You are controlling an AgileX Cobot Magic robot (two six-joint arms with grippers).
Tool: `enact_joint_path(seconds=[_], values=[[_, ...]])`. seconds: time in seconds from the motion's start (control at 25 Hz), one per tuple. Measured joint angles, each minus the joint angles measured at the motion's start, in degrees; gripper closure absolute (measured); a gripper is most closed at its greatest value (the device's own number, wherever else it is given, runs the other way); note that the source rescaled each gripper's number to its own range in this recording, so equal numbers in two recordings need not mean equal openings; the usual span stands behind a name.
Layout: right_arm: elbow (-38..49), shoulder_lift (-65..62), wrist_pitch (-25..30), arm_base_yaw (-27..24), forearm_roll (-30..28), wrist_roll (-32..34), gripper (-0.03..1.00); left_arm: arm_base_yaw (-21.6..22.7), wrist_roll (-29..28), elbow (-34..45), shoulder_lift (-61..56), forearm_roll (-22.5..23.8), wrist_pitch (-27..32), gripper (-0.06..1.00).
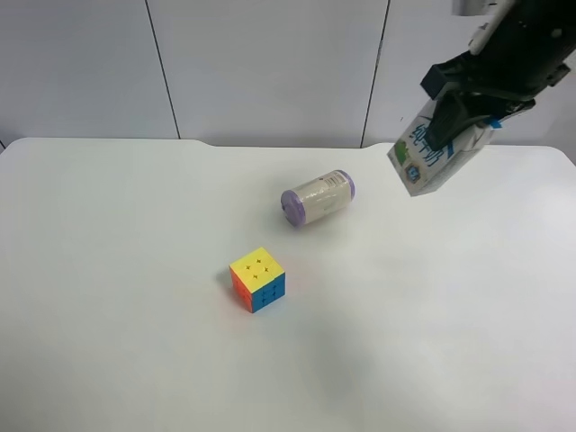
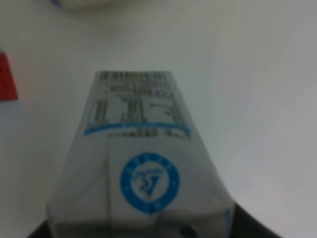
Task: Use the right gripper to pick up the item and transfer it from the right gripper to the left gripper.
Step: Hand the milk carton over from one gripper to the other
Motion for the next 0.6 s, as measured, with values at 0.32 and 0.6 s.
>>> enact_joint_path(seconds=[0.32, 0.6], values=[[0.0, 0.0, -2.95, 10.83, 0.34, -6.21, 0.97, 0.0, 1.25, -1.9, 4.91, -3.03, 2.19, -0.06], [0.0, 0.0, -3.89, 18.79, 3.88, -13.62, 0.97, -3.32, 8.29, -6.71, 17.06, -12.66, 3.67, -0.06]])
